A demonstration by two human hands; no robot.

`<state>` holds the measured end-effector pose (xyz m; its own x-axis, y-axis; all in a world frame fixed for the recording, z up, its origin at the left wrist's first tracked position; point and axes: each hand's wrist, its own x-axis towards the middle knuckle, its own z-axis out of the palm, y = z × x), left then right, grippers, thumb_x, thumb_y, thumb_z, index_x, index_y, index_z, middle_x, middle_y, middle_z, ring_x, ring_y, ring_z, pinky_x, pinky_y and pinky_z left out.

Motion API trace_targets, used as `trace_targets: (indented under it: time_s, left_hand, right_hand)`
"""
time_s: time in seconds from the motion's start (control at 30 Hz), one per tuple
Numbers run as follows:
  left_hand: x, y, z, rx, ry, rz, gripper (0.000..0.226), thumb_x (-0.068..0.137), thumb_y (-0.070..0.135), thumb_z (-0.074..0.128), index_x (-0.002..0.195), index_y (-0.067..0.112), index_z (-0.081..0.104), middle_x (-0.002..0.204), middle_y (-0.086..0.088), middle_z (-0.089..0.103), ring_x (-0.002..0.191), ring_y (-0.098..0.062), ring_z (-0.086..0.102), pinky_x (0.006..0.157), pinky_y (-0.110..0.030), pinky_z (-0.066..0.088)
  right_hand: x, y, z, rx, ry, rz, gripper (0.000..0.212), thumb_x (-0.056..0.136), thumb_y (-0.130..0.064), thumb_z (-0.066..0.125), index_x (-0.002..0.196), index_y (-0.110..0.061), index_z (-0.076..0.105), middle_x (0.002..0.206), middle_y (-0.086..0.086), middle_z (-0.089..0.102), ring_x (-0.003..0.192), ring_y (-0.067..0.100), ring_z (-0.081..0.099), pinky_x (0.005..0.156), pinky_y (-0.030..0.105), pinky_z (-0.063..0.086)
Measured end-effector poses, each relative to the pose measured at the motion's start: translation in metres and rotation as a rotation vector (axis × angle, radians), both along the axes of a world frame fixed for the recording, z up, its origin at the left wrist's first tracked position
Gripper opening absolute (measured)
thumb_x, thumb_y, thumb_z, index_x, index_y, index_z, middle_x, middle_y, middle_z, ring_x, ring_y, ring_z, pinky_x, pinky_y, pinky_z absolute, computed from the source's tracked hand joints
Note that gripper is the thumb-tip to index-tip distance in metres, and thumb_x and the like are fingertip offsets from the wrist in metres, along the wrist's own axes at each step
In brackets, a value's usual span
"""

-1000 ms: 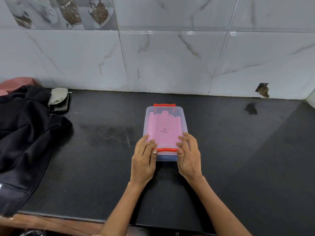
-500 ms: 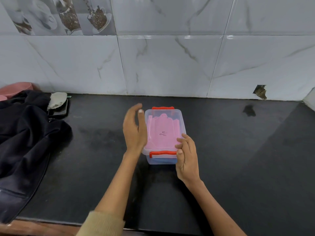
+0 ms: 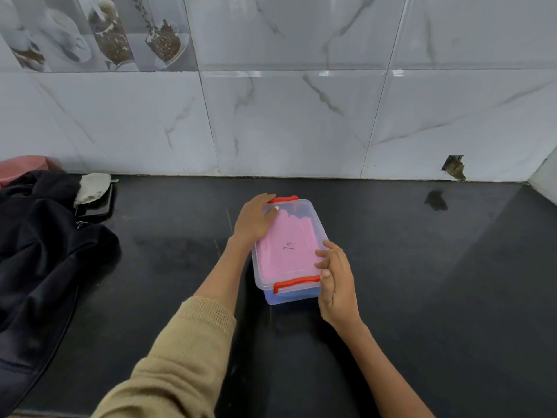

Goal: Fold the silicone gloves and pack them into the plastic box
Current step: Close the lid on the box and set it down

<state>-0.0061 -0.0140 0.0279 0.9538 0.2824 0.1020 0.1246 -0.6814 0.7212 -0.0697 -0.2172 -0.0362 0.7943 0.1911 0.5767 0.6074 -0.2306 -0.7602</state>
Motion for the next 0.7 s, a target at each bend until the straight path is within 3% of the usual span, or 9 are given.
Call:
trace_targets:
  time_s: [0.07, 0.2, 0.27, 0.37, 0.47, 0.53, 0.6, 0.63, 0.7]
  left_hand:
    - [-0.006, -0.006, 0.000, -0.092, -0.035, 0.123, 0.040, 0.098, 0.022, 0.044, 0.138, 0.016, 0.045, 0.145, -0.005, 0.045, 0.132, -0.024, 0.042, 0.112, -0.040, 0.035]
    - [-0.030, -0.034, 0.003, -0.230, -0.133, 0.467, 0.041, 0.097, 0.011, 0.038, 0.138, 0.016, 0.045, 0.141, -0.004, 0.047, 0.129, -0.022, 0.042, 0.102, -0.039, 0.040]
    - [-0.049, -0.051, 0.005, -0.248, -0.155, 0.599, 0.044, 0.097, 0.009, 0.036, 0.140, 0.017, 0.041, 0.144, 0.000, 0.041, 0.131, -0.021, 0.038, 0.096, -0.040, 0.041]
    - [-0.084, -0.068, -0.001, -0.322, -0.188, 0.665, 0.043, 0.093, 0.013, 0.041, 0.136, 0.019, 0.043, 0.138, 0.002, 0.042, 0.113, -0.020, 0.050, 0.084, -0.039, 0.046]
    - [-0.119, -0.070, -0.015, -0.456, -0.348, 0.610, 0.026, 0.087, 0.017, 0.057, 0.112, 0.026, 0.055, 0.118, 0.003, 0.055, 0.095, -0.012, 0.057, 0.073, -0.021, 0.044]
    - [-0.128, -0.063, -0.020, -0.606, -0.436, 0.588, 0.023, 0.089, 0.022, 0.059, 0.112, 0.026, 0.058, 0.118, 0.004, 0.060, 0.105, -0.009, 0.058, 0.080, -0.015, 0.042]
    - [-0.125, -0.053, -0.026, -0.761, -0.442, 0.537, 0.034, 0.096, 0.028, 0.048, 0.129, 0.022, 0.053, 0.134, 0.007, 0.054, 0.119, -0.004, 0.049, 0.090, -0.011, 0.036]
    - [-0.122, -0.051, -0.029, -0.850, -0.420, 0.467, 0.041, 0.098, 0.030, 0.041, 0.137, 0.018, 0.047, 0.143, 0.005, 0.047, 0.127, -0.006, 0.043, 0.100, -0.015, 0.034]
    - [-0.116, -0.057, -0.035, -0.999, -0.370, 0.286, 0.054, 0.099, 0.033, 0.036, 0.147, 0.010, 0.032, 0.154, -0.007, 0.032, 0.140, -0.019, 0.033, 0.116, -0.037, 0.027]
  right_hand:
    - [0.014, -0.010, 0.002, 0.040, 0.030, 0.047, 0.063, 0.097, -0.050, 0.027, 0.118, 0.004, 0.053, 0.119, -0.013, 0.052, 0.100, -0.002, 0.055, 0.087, 0.009, 0.042]
    - [0.043, -0.028, 0.011, 0.028, 0.144, 0.040, 0.026, 0.095, -0.021, 0.032, 0.096, -0.012, 0.057, 0.119, -0.010, 0.055, 0.107, 0.004, 0.054, 0.089, 0.014, 0.041]
    - [0.055, -0.034, 0.018, 0.005, 0.191, -0.012, 0.024, 0.098, -0.014, 0.036, 0.100, -0.013, 0.060, 0.126, -0.002, 0.051, 0.116, 0.007, 0.050, 0.093, 0.006, 0.035]
    - [0.066, -0.041, 0.029, 0.135, 0.415, -0.073, 0.029, 0.101, -0.024, 0.039, 0.125, -0.015, 0.053, 0.130, 0.001, 0.050, 0.110, -0.004, 0.054, 0.083, -0.003, 0.037]
    - [0.061, -0.050, 0.031, 0.423, 0.680, -0.050, 0.047, 0.100, -0.045, 0.030, 0.142, -0.025, 0.036, 0.145, -0.006, 0.042, 0.115, -0.001, 0.048, 0.097, 0.021, 0.040]
    - [0.053, -0.055, 0.030, 0.603, 0.820, 0.073, 0.057, 0.096, -0.056, 0.027, 0.143, -0.026, 0.036, 0.140, -0.011, 0.050, 0.116, 0.004, 0.054, 0.098, 0.029, 0.044]
    - [0.048, -0.056, 0.029, 0.631, 0.849, 0.159, 0.053, 0.093, -0.058, 0.033, 0.135, -0.026, 0.046, 0.119, -0.014, 0.067, 0.106, 0.007, 0.065, 0.084, 0.027, 0.054]
    - [0.047, -0.056, 0.028, 0.637, 0.850, 0.180, 0.046, 0.093, -0.054, 0.038, 0.129, -0.028, 0.051, 0.112, -0.013, 0.070, 0.104, 0.010, 0.067, 0.080, 0.027, 0.056]
    - [0.046, -0.055, 0.025, 0.601, 0.828, 0.178, 0.039, 0.095, -0.042, 0.045, 0.131, -0.027, 0.053, 0.122, -0.009, 0.066, 0.113, 0.014, 0.063, 0.094, 0.035, 0.052]
